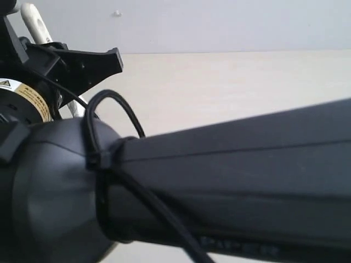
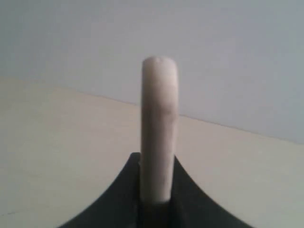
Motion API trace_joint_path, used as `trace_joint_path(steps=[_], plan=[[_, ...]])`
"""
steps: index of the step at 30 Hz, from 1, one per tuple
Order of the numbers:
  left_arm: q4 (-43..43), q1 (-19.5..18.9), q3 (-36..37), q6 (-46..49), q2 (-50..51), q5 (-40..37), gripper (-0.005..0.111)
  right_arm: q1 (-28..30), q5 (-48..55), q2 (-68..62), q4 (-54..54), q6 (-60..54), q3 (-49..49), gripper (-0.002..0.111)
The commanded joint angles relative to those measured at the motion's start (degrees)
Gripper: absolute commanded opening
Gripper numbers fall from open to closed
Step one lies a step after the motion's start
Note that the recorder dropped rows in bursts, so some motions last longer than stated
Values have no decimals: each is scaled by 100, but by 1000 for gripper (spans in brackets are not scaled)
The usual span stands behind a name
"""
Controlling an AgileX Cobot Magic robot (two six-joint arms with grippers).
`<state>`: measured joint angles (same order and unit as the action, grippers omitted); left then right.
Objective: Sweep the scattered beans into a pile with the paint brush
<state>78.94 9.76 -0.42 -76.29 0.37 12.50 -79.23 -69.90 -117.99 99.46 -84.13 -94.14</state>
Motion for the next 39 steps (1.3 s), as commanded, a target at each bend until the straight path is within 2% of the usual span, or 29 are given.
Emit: trace_joint_path(steps=[1,20,21,25,28,32,39], plan=[[5,-8,-9,14,-37,-16,0,-16,-6,29,49,-155,-37,0],[5,-8,-9,14,-37,-16,0,-108,-6,-2,49,36,-47,0],[5,-8,-9,14,-37,-16,0,-108,-6,-2,49,-138,-47,0],[5,-8,-9,14,-37,-16,0,-108,-6,-2,49,-2342,-47,0],[5,-8,-9,14,-37,-16,0,-108,-6,67,49,-3472,51,0],[5,-8,-9,14,-37,-16,0,-71,-6,279,49,-3468,331,0],[5,-8,-9,14,-37,-16,0,425,-6,703,49,-3399,1262,0]])
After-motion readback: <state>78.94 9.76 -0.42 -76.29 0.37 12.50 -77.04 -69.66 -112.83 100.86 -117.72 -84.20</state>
